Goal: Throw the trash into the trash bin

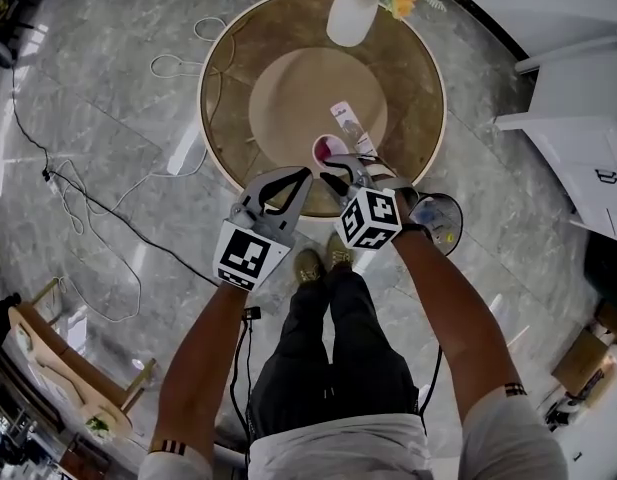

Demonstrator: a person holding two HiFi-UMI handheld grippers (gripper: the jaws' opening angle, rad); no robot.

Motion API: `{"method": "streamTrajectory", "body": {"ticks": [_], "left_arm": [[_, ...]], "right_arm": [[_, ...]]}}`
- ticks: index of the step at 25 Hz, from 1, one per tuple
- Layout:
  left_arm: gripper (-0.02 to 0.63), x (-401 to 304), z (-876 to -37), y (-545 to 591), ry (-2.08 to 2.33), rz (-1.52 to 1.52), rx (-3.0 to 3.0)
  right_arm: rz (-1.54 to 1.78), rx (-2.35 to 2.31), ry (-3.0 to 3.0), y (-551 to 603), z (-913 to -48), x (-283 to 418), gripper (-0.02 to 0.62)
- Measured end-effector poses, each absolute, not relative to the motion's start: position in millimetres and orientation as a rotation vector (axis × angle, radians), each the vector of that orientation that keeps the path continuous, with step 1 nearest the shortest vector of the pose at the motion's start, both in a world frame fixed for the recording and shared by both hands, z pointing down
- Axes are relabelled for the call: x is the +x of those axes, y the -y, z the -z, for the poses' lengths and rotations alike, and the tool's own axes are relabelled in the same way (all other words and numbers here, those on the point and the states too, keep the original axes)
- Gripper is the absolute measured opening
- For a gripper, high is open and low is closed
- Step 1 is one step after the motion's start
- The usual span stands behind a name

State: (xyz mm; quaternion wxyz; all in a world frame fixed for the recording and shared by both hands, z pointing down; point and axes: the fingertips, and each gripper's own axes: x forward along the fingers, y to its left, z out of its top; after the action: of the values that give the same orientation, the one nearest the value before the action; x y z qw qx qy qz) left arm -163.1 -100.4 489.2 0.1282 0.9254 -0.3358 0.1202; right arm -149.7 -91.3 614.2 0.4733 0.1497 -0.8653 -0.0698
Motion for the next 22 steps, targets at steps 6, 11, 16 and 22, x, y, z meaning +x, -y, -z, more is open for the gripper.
{"method": "streamTrajectory", "body": {"ticks": [6, 11, 16, 22], "left_arm": [[0.000, -162, -490, 99, 0.968, -0.341, 2.695], [0.000, -163, -488, 96, 0.960, -0.343, 2.701], [0.000, -162, -490, 94, 0.952, -0.346, 2.705], [0.000, -149, -480, 84, 0.927, -0.308, 2.718]], "right_arm": [[0.218, 0.359, 2.046, 92, -631, -145, 0.033], [0.235, 0.419, 2.065, 94, -620, -147, 0.023], [0.188, 0.549, 2.131, 93, -594, -148, 0.021], [0.114, 0.764, 2.192, 88, -549, -135, 0.021]]}}
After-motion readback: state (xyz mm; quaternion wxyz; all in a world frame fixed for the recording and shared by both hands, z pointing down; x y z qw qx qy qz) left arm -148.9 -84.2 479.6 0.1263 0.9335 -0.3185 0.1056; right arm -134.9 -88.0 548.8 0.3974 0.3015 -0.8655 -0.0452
